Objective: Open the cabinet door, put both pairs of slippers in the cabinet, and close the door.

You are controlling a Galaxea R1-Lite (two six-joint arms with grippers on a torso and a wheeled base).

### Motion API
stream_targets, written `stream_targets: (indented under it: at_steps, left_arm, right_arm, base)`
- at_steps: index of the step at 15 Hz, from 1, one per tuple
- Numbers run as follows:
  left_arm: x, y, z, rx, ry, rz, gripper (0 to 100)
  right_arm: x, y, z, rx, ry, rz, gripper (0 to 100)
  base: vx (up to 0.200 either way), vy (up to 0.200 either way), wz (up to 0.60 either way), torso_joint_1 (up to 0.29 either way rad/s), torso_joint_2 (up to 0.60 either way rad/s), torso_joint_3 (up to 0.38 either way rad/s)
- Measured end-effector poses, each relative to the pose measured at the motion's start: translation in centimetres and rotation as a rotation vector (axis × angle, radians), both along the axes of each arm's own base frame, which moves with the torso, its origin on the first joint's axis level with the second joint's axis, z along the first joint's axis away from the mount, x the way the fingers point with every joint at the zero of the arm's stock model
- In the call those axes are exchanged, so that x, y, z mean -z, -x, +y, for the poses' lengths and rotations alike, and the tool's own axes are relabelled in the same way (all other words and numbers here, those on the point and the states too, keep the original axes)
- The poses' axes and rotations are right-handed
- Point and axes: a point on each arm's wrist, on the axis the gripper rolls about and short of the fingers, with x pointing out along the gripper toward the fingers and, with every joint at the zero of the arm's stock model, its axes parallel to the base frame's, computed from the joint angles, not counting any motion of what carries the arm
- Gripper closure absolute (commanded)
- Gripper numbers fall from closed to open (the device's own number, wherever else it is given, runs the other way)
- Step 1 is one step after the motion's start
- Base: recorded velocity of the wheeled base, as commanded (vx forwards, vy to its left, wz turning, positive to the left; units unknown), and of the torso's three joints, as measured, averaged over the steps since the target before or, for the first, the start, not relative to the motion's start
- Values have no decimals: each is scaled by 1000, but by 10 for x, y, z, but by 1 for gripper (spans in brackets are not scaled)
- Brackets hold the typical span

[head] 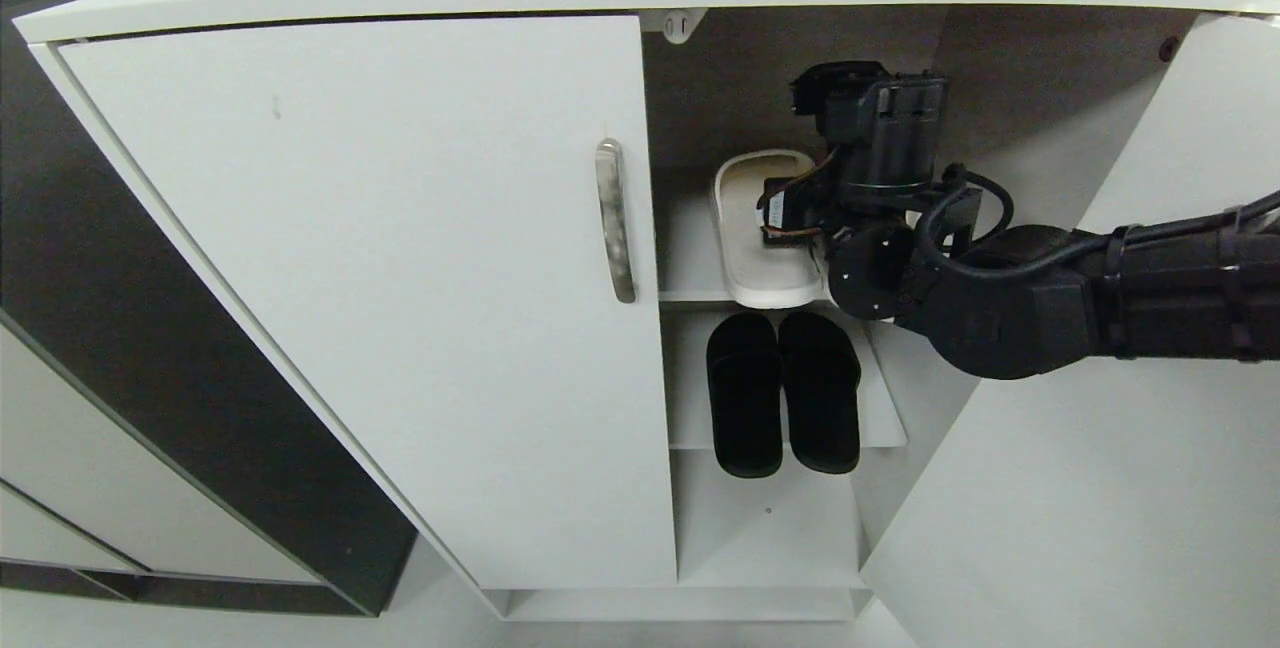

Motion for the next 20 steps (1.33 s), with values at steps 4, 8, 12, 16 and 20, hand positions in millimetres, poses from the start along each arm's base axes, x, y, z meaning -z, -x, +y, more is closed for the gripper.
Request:
stream_targets:
  at_steps: [4, 8, 12, 16, 20]
  left_arm:
    - [0, 0, 0, 0, 0, 0, 100]
    - [0, 0, 0, 0, 0, 0, 100]
    - [0, 0, 0, 0, 0, 0, 100]
    - [0, 0, 0, 0, 0, 0, 100]
    - [0, 0, 0, 0, 0, 0, 100]
  right_arm:
    - [7, -8, 0, 13, 9, 11, 0]
    - [11, -8, 0, 13, 16, 20, 0]
    - [13, 11, 2, -15, 34, 40, 0]
    - [8, 63, -1, -92, 50, 56, 100]
    - [13, 117, -16, -181, 49, 64, 100]
  base:
    - [0, 0, 0, 0, 0, 0]
    - [0, 0, 0, 0, 0, 0]
    - [0, 0, 0, 0, 0, 0]
    - [0, 0, 0, 0, 0, 0]
    - [0, 0, 0, 0, 0, 0]
